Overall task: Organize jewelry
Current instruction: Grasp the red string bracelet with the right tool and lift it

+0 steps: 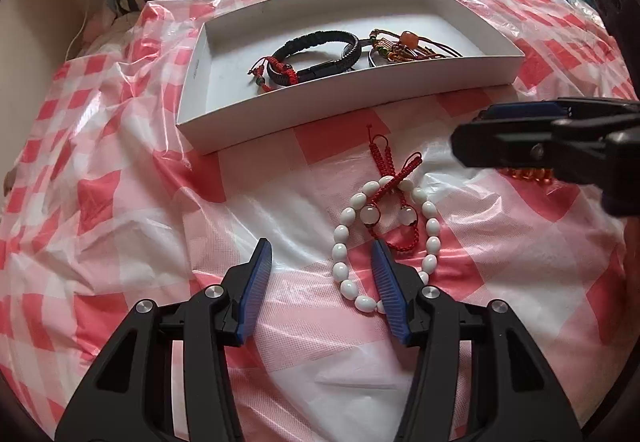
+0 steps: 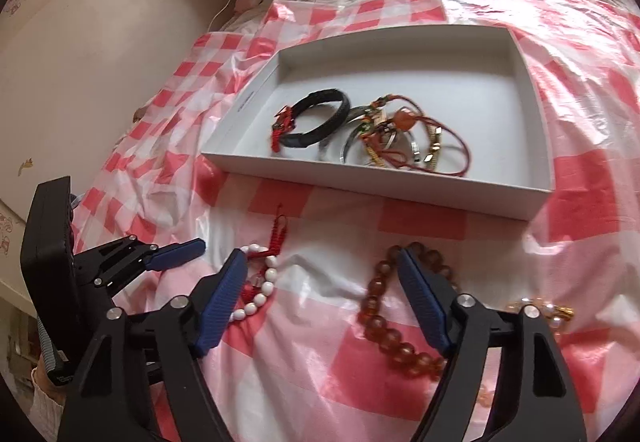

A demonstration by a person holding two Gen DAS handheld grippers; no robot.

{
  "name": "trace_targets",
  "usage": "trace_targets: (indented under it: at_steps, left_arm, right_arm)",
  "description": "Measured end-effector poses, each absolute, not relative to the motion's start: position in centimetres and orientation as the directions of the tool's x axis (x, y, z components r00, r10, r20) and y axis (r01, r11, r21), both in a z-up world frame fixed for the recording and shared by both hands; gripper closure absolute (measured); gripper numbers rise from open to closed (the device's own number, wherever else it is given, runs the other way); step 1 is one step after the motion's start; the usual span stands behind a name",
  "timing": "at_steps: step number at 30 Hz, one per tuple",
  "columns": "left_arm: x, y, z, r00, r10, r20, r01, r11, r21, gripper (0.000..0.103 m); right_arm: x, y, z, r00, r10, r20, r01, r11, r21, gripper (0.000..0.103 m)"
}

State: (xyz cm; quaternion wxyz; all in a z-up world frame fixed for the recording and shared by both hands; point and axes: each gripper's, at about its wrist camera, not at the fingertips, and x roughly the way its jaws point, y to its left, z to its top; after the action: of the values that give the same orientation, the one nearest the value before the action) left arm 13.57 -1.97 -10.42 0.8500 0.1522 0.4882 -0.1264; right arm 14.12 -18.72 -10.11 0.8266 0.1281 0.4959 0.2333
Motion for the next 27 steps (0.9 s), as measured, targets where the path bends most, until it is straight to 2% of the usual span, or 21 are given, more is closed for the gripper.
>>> trace_targets:
  at_steps: [2, 4, 7, 8, 9, 12, 16, 20, 22, 23, 25, 26, 27]
  left_arm:
    - [13.6, -2.0, -10.5, 0.493, -0.063, -0.868, 0.363, 0.921, 0.140, 0.053]
    - [13.6, -2.0, -10.6, 0.493, -0.064, -0.868, 0.362, 0.922, 0.138, 0.053]
    - [13.4, -2.0, -10.6, 0.489, -0.070, -0.869, 0.358, 0.925, 0.127, 0.053]
    - [13.5, -1.9, -10.6, 0.490, -0.069, -0.869, 0.358, 0.925, 0.128, 0.053]
    - [13.5, -1.9, -10.6, 0.490, -0.068, -0.869, 0.359, 0.924, 0.130, 0.053]
    - [13.6, -1.9, -10.6, 0.488, -0.071, -0.870, 0.358, 0.925, 0.125, 0.053]
    - [13.6, -1.7, -10.6, 0.485, -0.076, -0.871, 0.356, 0.927, 0.117, 0.053]
    - [13.7, -1.6, -10.7, 0.483, -0.081, -0.872, 0.356, 0.928, 0.111, 0.053]
    - [13.7, -1.6, -10.7, 0.484, -0.080, -0.872, 0.356, 0.928, 0.112, 0.053]
    - [13.7, -1.6, -10.7, 0.483, -0.080, -0.872, 0.356, 0.928, 0.112, 0.052]
    - [13.7, -1.6, -10.7, 0.483, -0.081, -0.872, 0.356, 0.928, 0.111, 0.052]
    - [13.7, -1.6, -10.7, 0.483, -0.080, -0.872, 0.356, 0.928, 0.112, 0.052]
    - [13.7, -1.6, -10.7, 0.483, -0.080, -0.872, 0.356, 0.928, 0.112, 0.052]
  right_arm:
    - [14.3, -17.5, -10.5, 0.374, 0.541, -0.753, -0.279, 0.840, 0.464, 0.044]
    - [14.6, -16.4, -11.0, 0.353, 0.569, -0.743, -0.290, 0.821, 0.491, 0.046]
    - [14.9, -15.6, -11.6, 0.333, 0.586, -0.738, -0.289, 0.809, 0.512, 0.060]
    - [15.0, -15.5, -11.7, 0.332, 0.586, -0.739, -0.290, 0.809, 0.512, 0.073]
    - [14.9, -15.4, -11.7, 0.337, 0.583, -0.739, -0.289, 0.811, 0.508, 0.082]
    - [14.8, -15.7, -11.3, 0.345, 0.604, -0.718, -0.296, 0.796, 0.528, 0.095]
    - [14.4, -16.8, -10.1, 0.362, 0.684, -0.633, -0.309, 0.729, 0.611, 0.098]
    - [13.5, -19.0, -7.5, 0.420, 0.775, -0.473, -0.359, 0.620, 0.698, 0.098]
    - [13.2, -20.1, -6.5, 0.449, 0.783, -0.430, -0.365, 0.600, 0.712, 0.098]
    - [13.1, -20.4, -6.4, 0.457, 0.775, -0.436, -0.357, 0.609, 0.708, 0.098]
    - [13.8, -20.6, -7.2, 0.451, 0.732, -0.511, -0.306, 0.665, 0.682, 0.098]
    - [14.3, -20.4, -8.1, 0.438, 0.704, -0.558, -0.266, 0.695, 0.668, 0.092]
    - [14.7, -20.2, -8.9, 0.420, 0.696, -0.583, -0.239, 0.704, 0.669, 0.074]
